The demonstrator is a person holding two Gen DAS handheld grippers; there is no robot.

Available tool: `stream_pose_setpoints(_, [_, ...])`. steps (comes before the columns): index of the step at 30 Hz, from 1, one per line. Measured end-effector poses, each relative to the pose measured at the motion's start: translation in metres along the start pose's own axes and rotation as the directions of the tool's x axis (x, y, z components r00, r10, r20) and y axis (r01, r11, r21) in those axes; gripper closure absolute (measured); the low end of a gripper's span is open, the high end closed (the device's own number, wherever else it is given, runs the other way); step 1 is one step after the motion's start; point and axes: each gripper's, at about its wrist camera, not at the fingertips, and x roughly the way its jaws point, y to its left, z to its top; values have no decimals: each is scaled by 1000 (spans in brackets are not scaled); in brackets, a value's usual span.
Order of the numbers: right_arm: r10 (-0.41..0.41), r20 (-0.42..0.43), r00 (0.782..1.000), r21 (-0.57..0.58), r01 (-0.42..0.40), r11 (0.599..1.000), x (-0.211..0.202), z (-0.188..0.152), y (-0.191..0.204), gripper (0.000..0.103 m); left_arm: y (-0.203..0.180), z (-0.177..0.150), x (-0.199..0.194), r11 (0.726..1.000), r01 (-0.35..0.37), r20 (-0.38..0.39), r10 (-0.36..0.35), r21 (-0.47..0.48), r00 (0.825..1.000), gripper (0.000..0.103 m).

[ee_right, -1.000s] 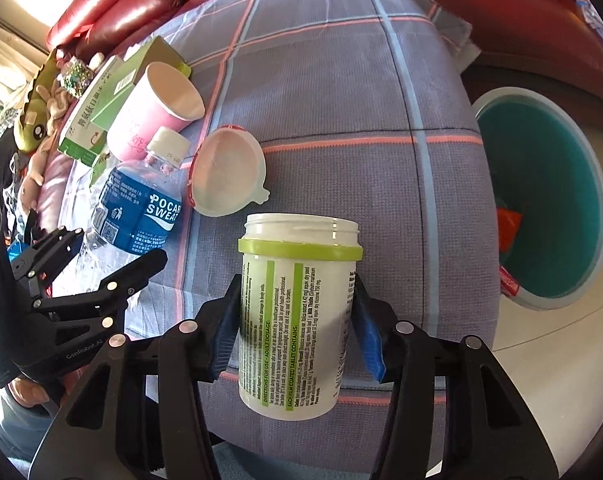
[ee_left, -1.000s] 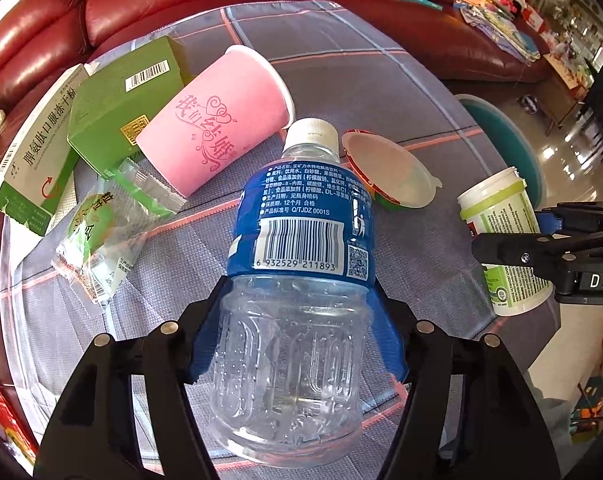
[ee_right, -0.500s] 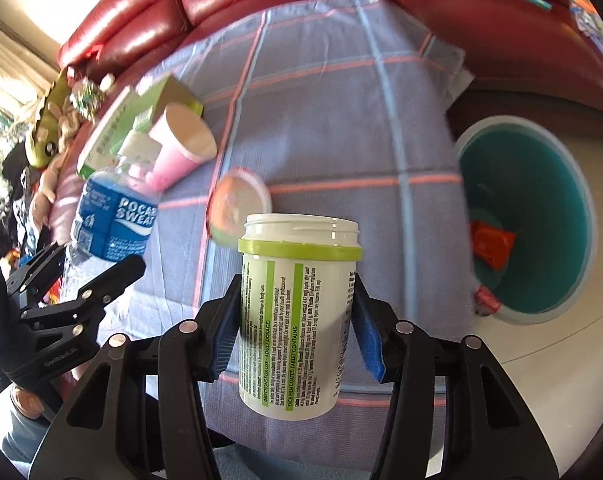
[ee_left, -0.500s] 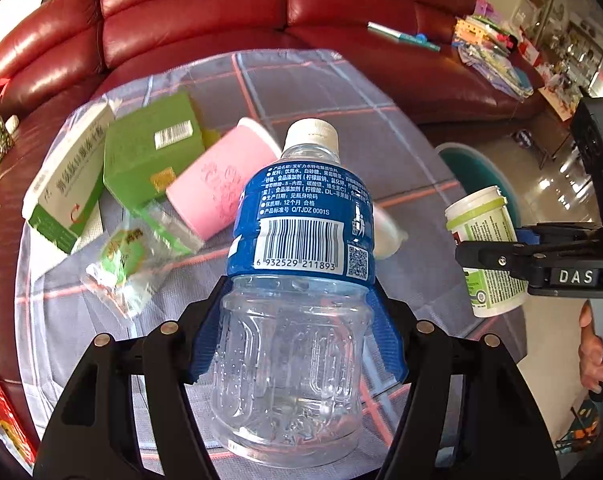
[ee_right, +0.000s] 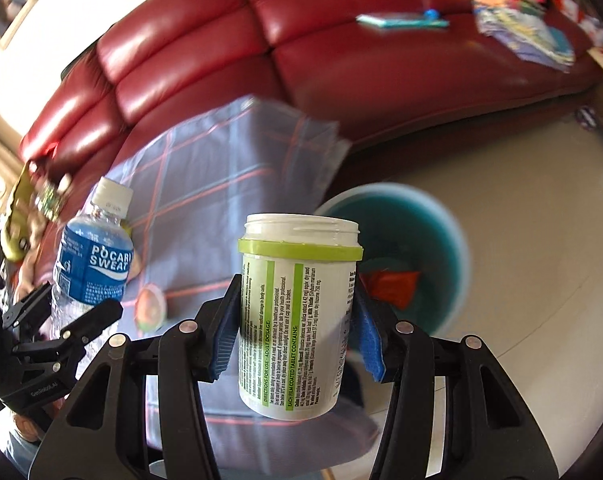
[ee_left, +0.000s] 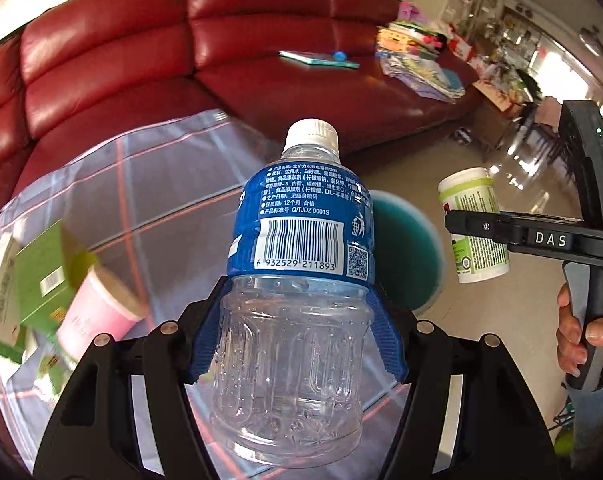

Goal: Collect trash
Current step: 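Lift bottle and jar and carry both over the teal bucket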

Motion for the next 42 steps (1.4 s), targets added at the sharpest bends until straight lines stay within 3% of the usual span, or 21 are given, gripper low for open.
stream_pose_setpoints(5, [-41, 27, 999, 54, 40, 998, -9, 9, -43, 51, -42, 19, 30, 997, 42, -35, -40, 67, 999, 40])
stream_pose_setpoints(15, [-37, -16, 999, 152, 39, 988, 19, 6, -97, 51, -85, 31, 96, 989, 81, -149, -62, 124, 987, 40])
stream_pose_setpoints(28, [-19, -84, 996, 207, 36, 978, 67, 4, -124, 51, -96, 32, 170, 989, 83, -271, -47, 120, 961, 40])
stream_pose_setpoints(37, [-24, -124, 992, 220, 51, 974, 87, 2, -130, 51, -96, 28, 194, 992, 57, -316, -18, 114, 949, 39])
stream_pose_setpoints(39, [-25, -128, 991, 219, 53, 974, 91, 2, -129, 51, -95, 28, 193, 992, 51, -312, -14, 111, 950, 28])
stream_pose_setpoints(42, [-25, -131, 991, 217, 53, 975, 93, 3, -128, 51, -95, 28, 187, 992, 32, -287, 6, 126, 958, 25])
